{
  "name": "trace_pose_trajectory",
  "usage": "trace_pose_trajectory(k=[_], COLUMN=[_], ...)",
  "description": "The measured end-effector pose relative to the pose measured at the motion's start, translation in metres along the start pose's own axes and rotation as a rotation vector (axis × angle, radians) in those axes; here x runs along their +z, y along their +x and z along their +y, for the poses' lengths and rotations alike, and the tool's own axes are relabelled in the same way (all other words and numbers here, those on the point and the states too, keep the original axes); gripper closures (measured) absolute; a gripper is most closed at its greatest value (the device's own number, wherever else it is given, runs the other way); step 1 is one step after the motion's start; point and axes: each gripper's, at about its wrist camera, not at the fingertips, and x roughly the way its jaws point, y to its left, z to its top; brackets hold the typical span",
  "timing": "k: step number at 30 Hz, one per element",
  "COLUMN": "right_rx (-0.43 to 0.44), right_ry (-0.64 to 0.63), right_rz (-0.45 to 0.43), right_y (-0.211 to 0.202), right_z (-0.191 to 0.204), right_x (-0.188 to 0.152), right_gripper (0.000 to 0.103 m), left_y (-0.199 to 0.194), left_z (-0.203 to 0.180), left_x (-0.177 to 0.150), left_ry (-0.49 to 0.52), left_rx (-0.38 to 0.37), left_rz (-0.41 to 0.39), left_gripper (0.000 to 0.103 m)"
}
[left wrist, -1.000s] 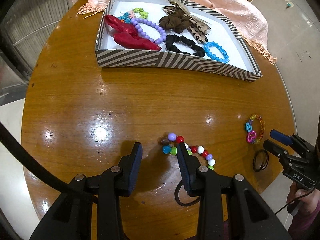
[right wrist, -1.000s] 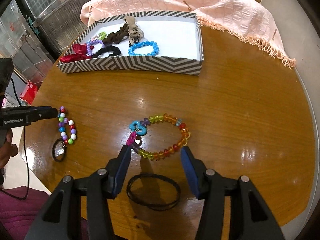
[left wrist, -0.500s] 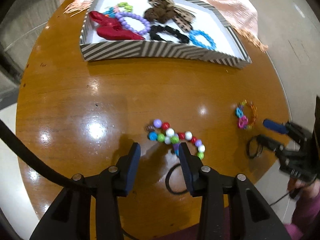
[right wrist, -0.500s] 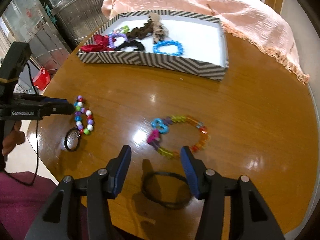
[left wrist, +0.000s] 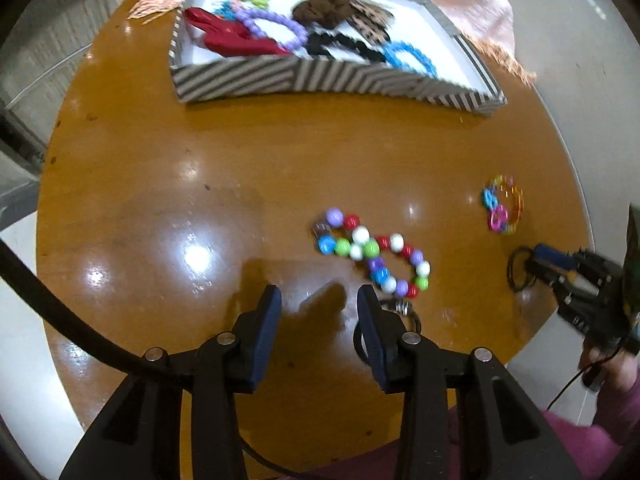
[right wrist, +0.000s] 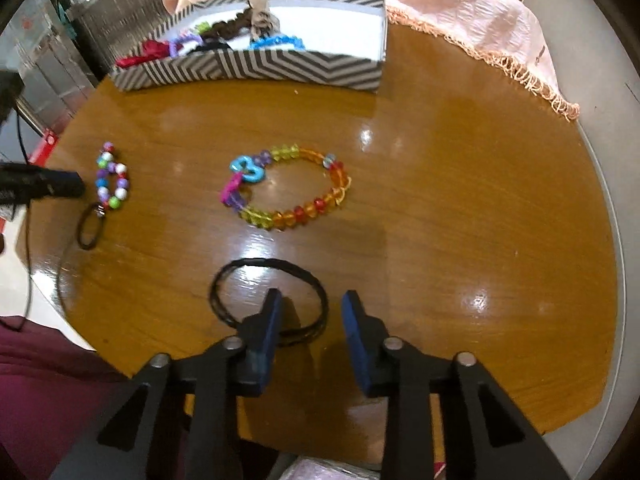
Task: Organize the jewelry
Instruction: 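Grasp the multicolour bead bracelet with the left tool while the right tool grasps the black hair ties, then carry the multicolour bracelet and black hair ties into the box and open both tools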
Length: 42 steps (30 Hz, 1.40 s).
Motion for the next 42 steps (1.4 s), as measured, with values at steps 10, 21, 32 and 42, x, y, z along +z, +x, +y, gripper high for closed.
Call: trace_pose_trajectory(k=[10, 21, 32, 42], right_rx=[0.001, 0.042, 0.056, 0.097], right_ry=[0.003, 0.028, 0.024, 0.028], right_rz=[-0.031, -0.027, -0.086, -0.162], right_y=[0.003, 0.005, -0.023, -0.049], right_z=[0.004, -0.002, -0.005, -0.009], right_x=[0.013, 0.010, 0.023, 0.058], right_gripper=[0.100, 0.100, 0.101, 0.101], left_y=[0.005, 0.015, 0.008, -0.039], left_z=[-0.009, -0.026, -0.038, -0.031], left_x=[0.017, 0.028, 0.039, 0.066], left_ry=[-0.013, -0.042, 0.040, 0.035], left_rx=[0.020, 0.001, 0.025, -0.059], left_rz=[-0.017, 0.005, -0.070, -0.176], left_gripper=[0.069, 0.065, 0.100, 0.101])
